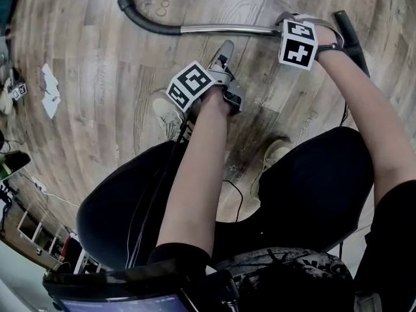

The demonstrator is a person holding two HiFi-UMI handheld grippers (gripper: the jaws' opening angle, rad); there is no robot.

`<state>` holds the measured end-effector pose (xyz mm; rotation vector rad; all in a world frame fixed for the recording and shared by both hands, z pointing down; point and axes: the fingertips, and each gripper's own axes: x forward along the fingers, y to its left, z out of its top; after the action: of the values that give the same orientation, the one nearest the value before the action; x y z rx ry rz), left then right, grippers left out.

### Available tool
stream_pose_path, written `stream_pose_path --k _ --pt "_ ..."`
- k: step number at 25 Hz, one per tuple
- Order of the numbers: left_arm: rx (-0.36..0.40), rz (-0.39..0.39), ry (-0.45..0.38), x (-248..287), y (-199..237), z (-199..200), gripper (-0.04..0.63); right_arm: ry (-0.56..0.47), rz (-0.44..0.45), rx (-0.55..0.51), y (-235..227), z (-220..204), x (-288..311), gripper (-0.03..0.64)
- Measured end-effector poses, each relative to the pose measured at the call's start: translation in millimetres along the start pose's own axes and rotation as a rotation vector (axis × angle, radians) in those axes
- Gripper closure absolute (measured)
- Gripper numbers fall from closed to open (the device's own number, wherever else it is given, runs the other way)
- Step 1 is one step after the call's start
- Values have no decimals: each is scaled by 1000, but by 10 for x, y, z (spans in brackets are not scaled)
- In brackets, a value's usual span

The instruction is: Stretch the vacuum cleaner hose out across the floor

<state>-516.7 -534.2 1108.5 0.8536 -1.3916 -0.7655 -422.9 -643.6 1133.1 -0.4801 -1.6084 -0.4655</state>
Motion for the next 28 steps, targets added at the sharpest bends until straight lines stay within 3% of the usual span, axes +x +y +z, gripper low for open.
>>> stream_pose_path --k 2,4,9,10,13,15,18,22,23,28 --pt "15 -3 5 -36 -5 -24 387 15 42 -3 5 -2 100 487" --pt "28 -2 10 -66 -6 -41 387 18 94 42 20 -30 147 434" --pt "38 3 21 -108 27 -83 387 -9 174 132 79 -45 132 478" --pt "43 7 22 -114 46 -78 387 -22 197 160 80 -28 115 389" --pt "49 19 26 -129 97 -102 387 -60 238 175 181 48 162 376" --pt "53 24 30 -142 104 -115 387 -16 227 124 304 3 328 356" --pt "72 23 44 -155 85 -103 387 62 123 57 258 -72 477 347" --pt "77 26 54 -183 104 -132 387 49 84 75 190 -106 457 365" --pt "82 29 56 -189 105 -135 387 40 71 76 164 -89 440 439" --pt "102 27 58 -104 65 -135 384 48 57 84 159 -89 402 440"
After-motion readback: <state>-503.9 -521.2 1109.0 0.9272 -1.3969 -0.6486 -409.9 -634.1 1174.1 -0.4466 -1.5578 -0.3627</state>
